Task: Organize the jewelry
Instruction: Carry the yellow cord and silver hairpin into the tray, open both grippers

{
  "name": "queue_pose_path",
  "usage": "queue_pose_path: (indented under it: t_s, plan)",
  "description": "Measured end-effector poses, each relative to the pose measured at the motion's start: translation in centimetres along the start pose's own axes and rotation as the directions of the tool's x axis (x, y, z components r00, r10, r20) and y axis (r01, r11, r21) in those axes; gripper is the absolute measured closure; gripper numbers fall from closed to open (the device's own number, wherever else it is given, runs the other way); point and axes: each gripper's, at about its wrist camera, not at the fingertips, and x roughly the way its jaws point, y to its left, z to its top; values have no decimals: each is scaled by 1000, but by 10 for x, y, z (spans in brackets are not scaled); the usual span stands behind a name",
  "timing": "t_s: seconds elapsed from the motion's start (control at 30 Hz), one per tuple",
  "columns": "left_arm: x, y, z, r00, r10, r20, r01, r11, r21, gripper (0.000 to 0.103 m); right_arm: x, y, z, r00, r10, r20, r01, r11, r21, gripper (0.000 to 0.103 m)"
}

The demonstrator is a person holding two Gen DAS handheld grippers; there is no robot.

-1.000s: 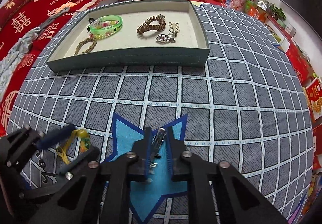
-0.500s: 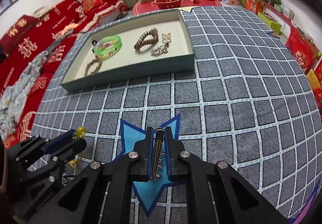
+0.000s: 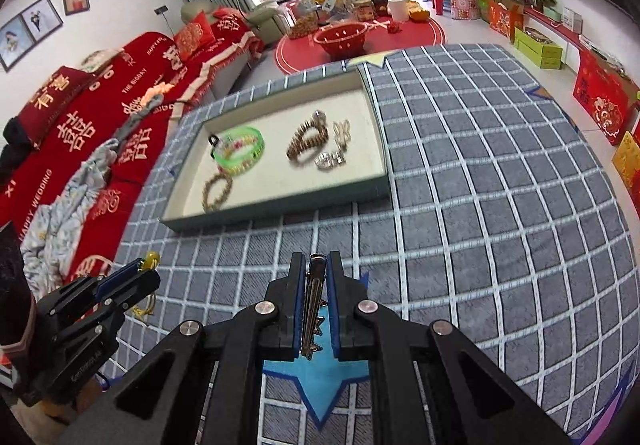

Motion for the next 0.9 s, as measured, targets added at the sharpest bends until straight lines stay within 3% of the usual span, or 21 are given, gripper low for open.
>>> queue_pose_path:
  t_s: [0.27,0.43,0.7,0.9]
  plan:
    - [0,22,36,998,42,39,-42,999,-4,71,1,12,40,1000,7,30,-7,1000,-20,92]
    - [12,41,64,999,36,35,-33,997,-71,72,9,19,68,999,9,39,-7,999,-44,92]
    - [51,44,100,999,44,4,-44,998,-55,72,35,13,114,999,21,39,-21,1000,2,92]
    - [95,38,104,998,31,-53,-34,998,-52,72,69,5,131,1000,-4,13,4,1000,16,92]
